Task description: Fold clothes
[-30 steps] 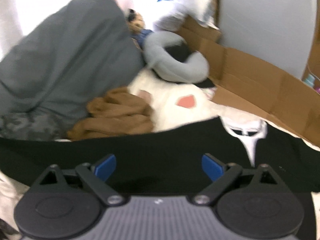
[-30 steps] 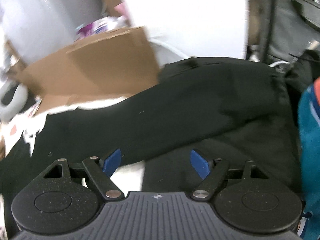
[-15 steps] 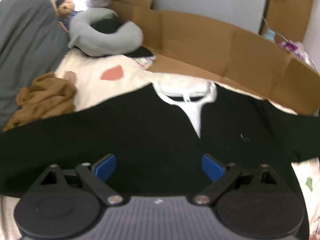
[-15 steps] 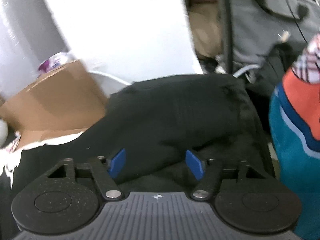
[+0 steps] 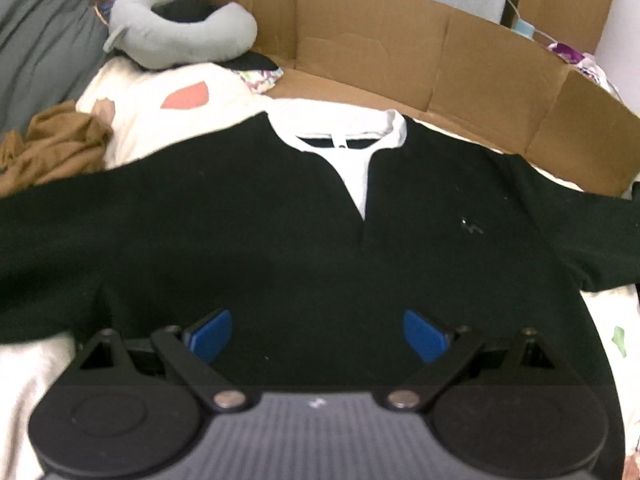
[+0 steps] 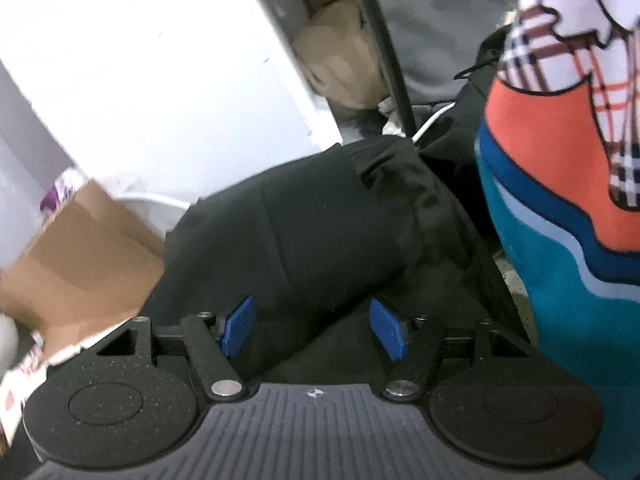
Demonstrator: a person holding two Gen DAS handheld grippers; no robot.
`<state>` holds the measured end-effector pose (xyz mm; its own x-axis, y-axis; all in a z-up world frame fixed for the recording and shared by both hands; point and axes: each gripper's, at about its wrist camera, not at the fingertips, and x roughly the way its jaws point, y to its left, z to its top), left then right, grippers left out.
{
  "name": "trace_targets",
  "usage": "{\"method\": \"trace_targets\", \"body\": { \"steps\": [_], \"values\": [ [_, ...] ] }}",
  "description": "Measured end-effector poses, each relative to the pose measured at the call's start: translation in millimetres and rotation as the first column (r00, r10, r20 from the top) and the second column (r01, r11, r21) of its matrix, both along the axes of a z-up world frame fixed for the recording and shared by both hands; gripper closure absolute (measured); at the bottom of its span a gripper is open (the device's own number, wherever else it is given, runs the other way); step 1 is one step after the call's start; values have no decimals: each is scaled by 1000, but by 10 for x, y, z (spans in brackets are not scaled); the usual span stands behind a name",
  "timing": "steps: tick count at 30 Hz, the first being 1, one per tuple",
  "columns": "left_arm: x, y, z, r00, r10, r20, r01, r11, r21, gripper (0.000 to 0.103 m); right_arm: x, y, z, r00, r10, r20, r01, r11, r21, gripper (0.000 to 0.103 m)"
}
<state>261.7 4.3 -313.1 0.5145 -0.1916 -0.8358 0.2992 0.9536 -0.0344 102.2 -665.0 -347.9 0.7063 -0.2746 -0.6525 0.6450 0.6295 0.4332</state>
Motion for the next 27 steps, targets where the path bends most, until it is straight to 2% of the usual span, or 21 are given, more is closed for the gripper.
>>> {"method": "trace_targets", "body": {
  "steps": [5,19,21,23,27],
  "values": [
    [-34,-51,-75,1000,-11,-21,11,1000,-2,8,-7,-71,-98,999,-39,16,39,999,4,44],
    [-97,-264,-211,997,-37,-63,37,999,-4,8,61,-286,-356,991,-99,89,91,992,89,45],
    [-102,-297,-227,997,-42,-66,42,999,-5,8,50,-287,-338,990,-114,88,106,990,90,55],
    [-105,-327,-240,996,-48,-69,48,999,-7,8,22,-290,-292,988,-126,90,118,989,88,80],
    [-114,-373,-261,996,-60,-71,59,998,-15,8,-10,-236,-116,989,-98,115,92,994,51,90]
  ]
}}
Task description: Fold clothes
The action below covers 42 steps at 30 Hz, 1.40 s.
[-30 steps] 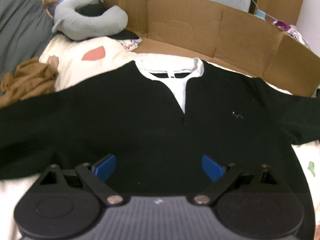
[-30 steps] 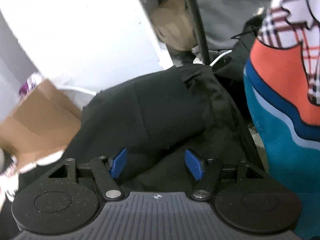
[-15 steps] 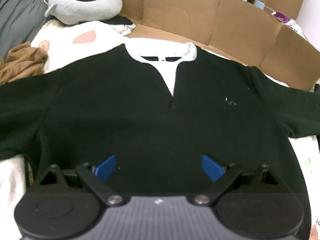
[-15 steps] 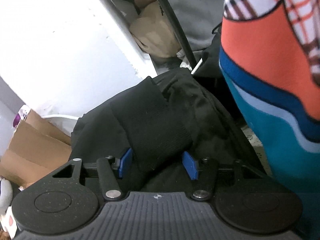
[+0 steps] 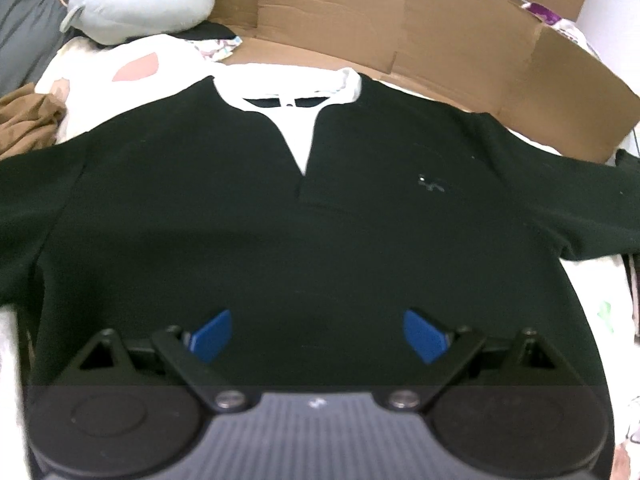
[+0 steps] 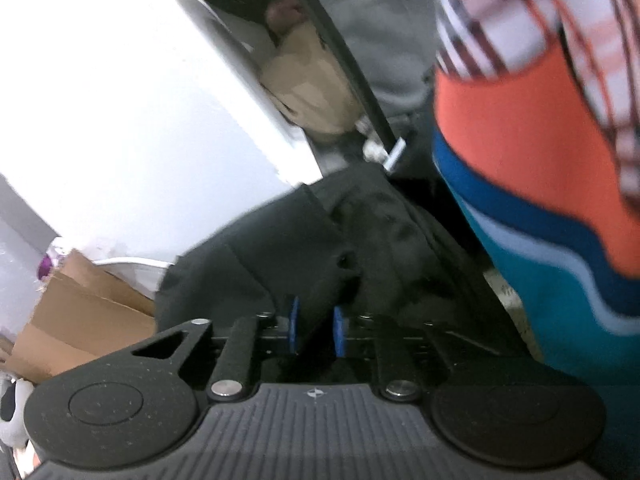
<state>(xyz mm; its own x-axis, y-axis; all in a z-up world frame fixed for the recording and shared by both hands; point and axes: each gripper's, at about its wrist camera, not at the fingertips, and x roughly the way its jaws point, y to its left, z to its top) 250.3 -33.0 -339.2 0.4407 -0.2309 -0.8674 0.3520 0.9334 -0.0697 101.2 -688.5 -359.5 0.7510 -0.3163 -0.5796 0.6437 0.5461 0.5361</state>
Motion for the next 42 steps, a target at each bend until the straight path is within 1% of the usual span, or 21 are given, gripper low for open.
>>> {"method": "trace_targets", "body": {
  "steps": [2,4,9,13,19,23,30,37,42],
  "values": [
    [-2,-19,-17,1000,-4,-3,4,1000,-3,8,-7,41,105,1000,11,6,-10,1000,-22,94],
    [-4,-29,-35,1000,-5,-7,5,1000,-7,8,-14,80,197,1000,18,14,-17,999,-35,95],
    [-8,-57,-74,1000,-8,-13,8,1000,-18,8,14,193,427,999,46,27,-44,995,-88,96],
    [-20,-80,-97,1000,-17,-8,17,999,-28,8,52,289,674,996,63,60,-55,992,-116,96],
    [0,-38,-101,1000,-3,-3,3,998,-67,8,189,498,1053,986,140,95,-124,980,-158,96],
    [4,3,-92,1000,6,5,-5,996,-93,8,248,690,1374,975,192,115,-168,967,-191,97],
    [11,132,-72,999,52,14,-50,988,-145,8,547,1000,1944,946,306,109,-270,926,-263,97],
    [24,301,-49,995,103,13,-99,977,-190,8,900,1297,2398,920,381,96,-334,887,-320,97],
    [47,446,-18,990,140,16,-133,966,-223,8,1134,1588,2712,892,444,82,-387,846,-365,97]
  ]
}}
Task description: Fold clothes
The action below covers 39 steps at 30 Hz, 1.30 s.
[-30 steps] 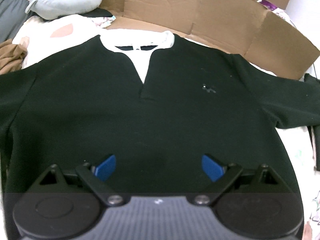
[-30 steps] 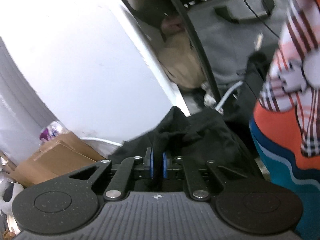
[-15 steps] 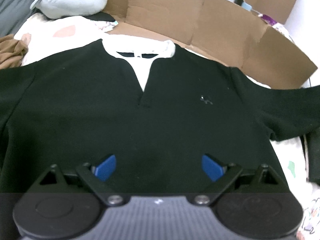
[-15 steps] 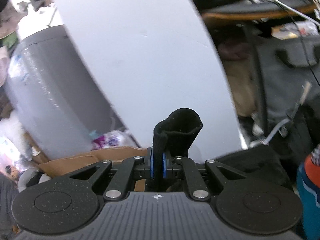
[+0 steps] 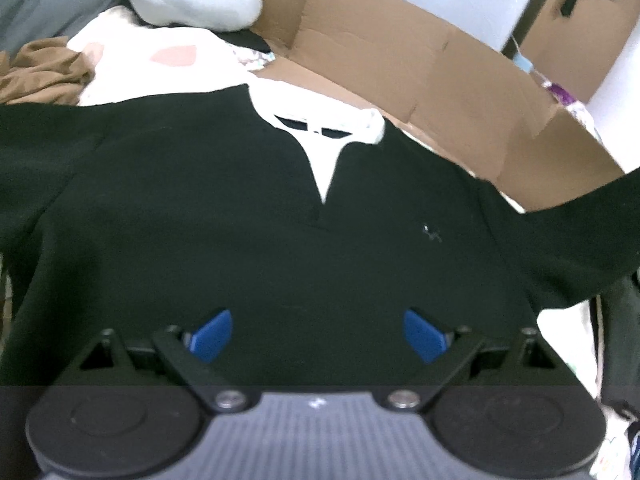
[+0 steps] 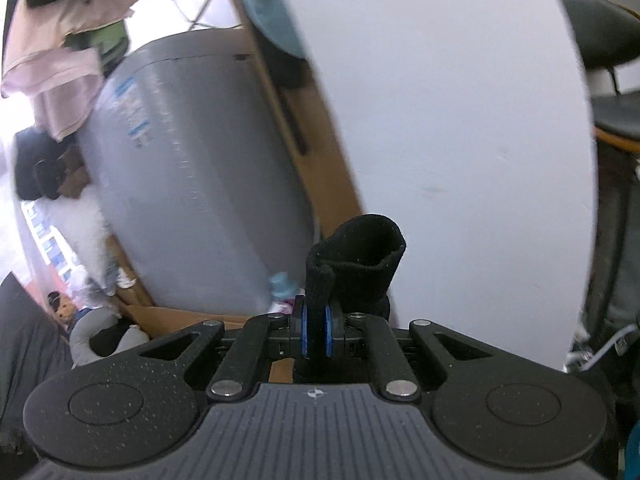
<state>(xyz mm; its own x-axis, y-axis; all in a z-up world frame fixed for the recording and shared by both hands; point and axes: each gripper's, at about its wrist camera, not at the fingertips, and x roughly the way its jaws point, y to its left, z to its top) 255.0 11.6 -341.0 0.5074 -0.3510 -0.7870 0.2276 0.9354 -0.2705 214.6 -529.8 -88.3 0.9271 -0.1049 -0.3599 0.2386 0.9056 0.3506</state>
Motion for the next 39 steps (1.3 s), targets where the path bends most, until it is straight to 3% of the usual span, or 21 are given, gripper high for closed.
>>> {"method": "trace_targets", "body": {
  "steps": [10,19,31,39],
  "values": [
    [35,187,57,998,54,8,-54,996,-73,8,514,635,483,994,108,6,-107,992,-66,97],
    [52,343,145,996,87,35,-82,989,-126,8,969,1341,640,968,249,-13,-249,962,-112,97],
    [116,700,259,983,178,52,-165,969,-185,8,1391,2557,452,867,488,-101,-498,858,-123,97],
    [109,966,239,972,232,47,-220,960,-175,8,1653,3370,-19,785,591,-184,-614,783,-101,97]
  ]
}}
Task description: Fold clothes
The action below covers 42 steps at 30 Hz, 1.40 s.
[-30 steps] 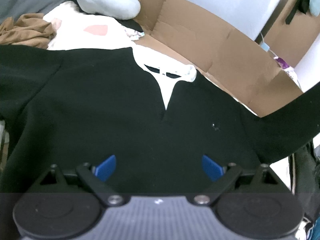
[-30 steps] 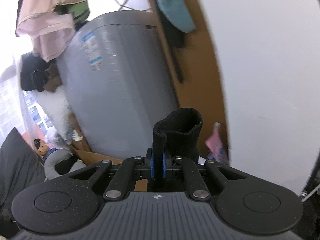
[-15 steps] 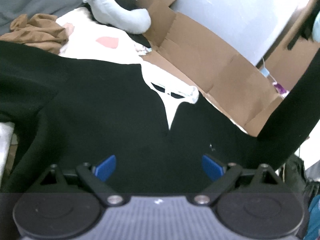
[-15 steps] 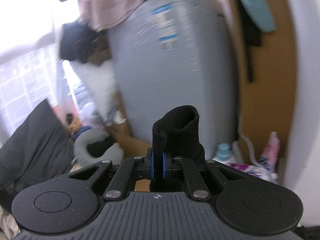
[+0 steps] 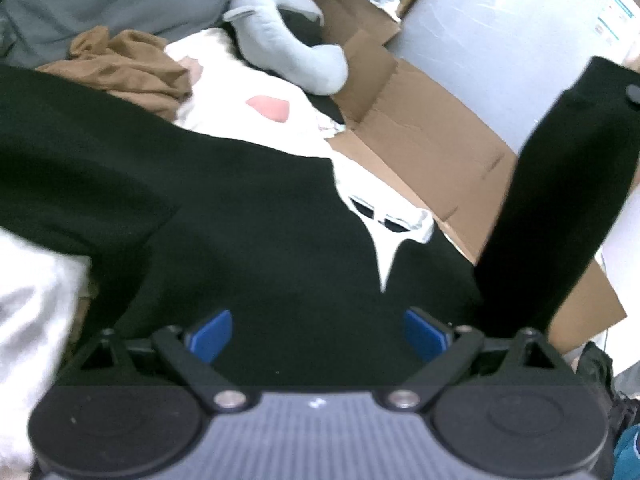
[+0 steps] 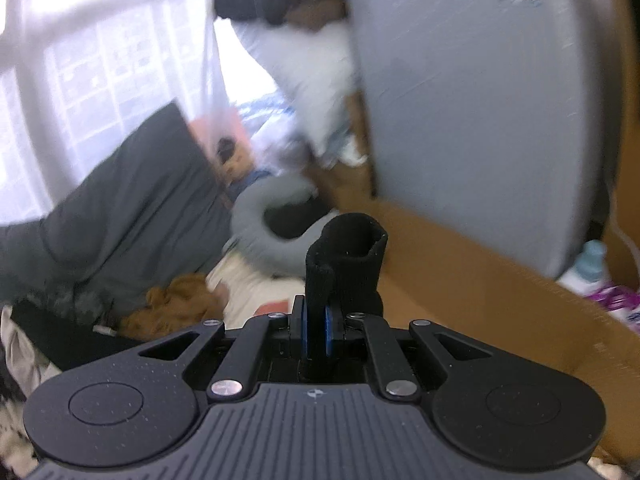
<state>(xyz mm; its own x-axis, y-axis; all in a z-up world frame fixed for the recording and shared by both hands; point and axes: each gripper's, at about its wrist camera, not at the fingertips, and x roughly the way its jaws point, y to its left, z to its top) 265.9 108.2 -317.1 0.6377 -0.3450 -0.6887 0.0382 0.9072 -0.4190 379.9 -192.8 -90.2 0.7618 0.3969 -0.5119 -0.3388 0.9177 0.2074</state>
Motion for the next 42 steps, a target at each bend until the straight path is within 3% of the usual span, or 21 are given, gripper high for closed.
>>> {"method": "trace_targets", "body": {
  "steps": [11,19,24,26,33,42],
  "values": [
    [-50,473,-59,993,113,-17,-112,993,32,8,309,940,-990,987,116,-113,-125,989,-77,97],
    [-73,646,19,988,153,12,-153,987,46,8,346,1341,-1515,974,151,-169,-167,982,-87,96],
    [-79,723,131,984,170,45,-172,984,46,8,361,1503,-1722,930,227,-288,-221,974,51,84],
    [-77,741,170,984,171,58,-174,983,55,8,304,1520,-1697,931,241,-275,-236,970,54,69],
    [-56,769,177,984,165,68,-170,982,78,8,223,1055,-1610,940,204,-272,-210,978,9,65],
    [90,562,133,993,76,92,-87,989,117,8,104,1,-1817,948,36,-315,-78,990,-121,65]
  ]
}}
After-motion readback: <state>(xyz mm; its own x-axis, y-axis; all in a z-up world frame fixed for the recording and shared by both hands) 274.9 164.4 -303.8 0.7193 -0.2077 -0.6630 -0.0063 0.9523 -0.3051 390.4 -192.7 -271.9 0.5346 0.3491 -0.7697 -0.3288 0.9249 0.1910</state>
